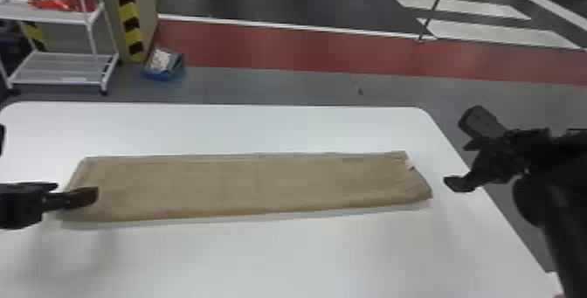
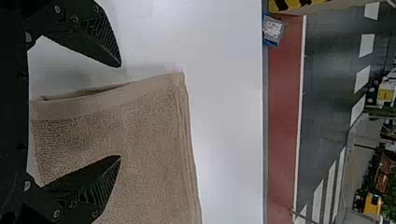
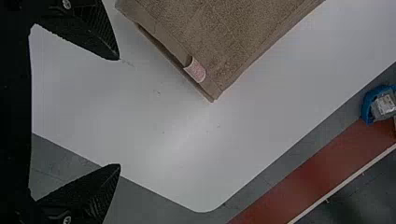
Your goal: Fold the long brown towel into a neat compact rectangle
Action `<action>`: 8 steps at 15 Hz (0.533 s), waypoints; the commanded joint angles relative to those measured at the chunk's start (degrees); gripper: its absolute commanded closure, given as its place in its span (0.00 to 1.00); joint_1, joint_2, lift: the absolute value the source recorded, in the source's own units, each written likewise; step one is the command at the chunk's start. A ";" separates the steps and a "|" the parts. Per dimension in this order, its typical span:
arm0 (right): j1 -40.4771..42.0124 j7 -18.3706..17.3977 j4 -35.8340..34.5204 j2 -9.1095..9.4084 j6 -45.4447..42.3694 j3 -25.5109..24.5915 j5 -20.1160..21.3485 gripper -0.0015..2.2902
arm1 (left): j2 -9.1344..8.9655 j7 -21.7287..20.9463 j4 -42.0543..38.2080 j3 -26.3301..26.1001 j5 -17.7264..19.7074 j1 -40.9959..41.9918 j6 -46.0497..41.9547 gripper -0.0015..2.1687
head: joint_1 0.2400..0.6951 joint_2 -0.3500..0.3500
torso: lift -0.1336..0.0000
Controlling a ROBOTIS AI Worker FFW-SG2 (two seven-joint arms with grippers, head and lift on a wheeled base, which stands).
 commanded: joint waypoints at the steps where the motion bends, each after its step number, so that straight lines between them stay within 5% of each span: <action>1: 0.18 0.00 0.00 -0.22 -0.17 0.00 -0.02 0.03 | -0.03 0.00 0.00 -0.54 -0.41 -1.57 5.10 0.10 | 1.00 0.21 | 0.07; 8: 0.44 0.18 0.00 -1.27 -0.17 0.35 -0.46 0.03 | -0.03 1.23 3.51 -1.24 -0.59 -3.68 6.15 0.12 | 1.00 0.19 | 0.07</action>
